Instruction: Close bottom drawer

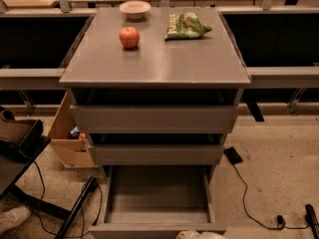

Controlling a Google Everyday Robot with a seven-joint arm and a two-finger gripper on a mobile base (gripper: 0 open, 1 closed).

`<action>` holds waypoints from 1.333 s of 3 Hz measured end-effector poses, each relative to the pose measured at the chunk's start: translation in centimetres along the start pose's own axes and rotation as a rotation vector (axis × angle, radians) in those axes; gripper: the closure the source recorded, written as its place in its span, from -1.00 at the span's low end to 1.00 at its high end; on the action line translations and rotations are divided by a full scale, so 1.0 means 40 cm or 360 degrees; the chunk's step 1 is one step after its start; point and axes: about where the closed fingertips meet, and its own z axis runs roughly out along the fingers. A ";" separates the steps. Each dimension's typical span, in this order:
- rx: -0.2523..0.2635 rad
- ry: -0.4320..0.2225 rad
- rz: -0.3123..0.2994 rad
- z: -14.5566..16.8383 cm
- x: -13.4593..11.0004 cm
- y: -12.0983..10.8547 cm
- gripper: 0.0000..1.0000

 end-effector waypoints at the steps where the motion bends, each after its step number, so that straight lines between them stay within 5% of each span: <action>1: 0.0013 -0.0030 -0.0054 0.055 -0.015 -0.040 1.00; 2: 0.0013 -0.0030 -0.0054 0.053 -0.014 -0.035 1.00; 3: 0.0026 -0.0065 -0.0138 0.110 -0.051 -0.120 1.00; 4: 0.0027 -0.0069 -0.0150 0.117 -0.055 -0.128 1.00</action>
Offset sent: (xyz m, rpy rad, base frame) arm 0.1846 0.0542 -0.0313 0.0027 -0.1843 0.2294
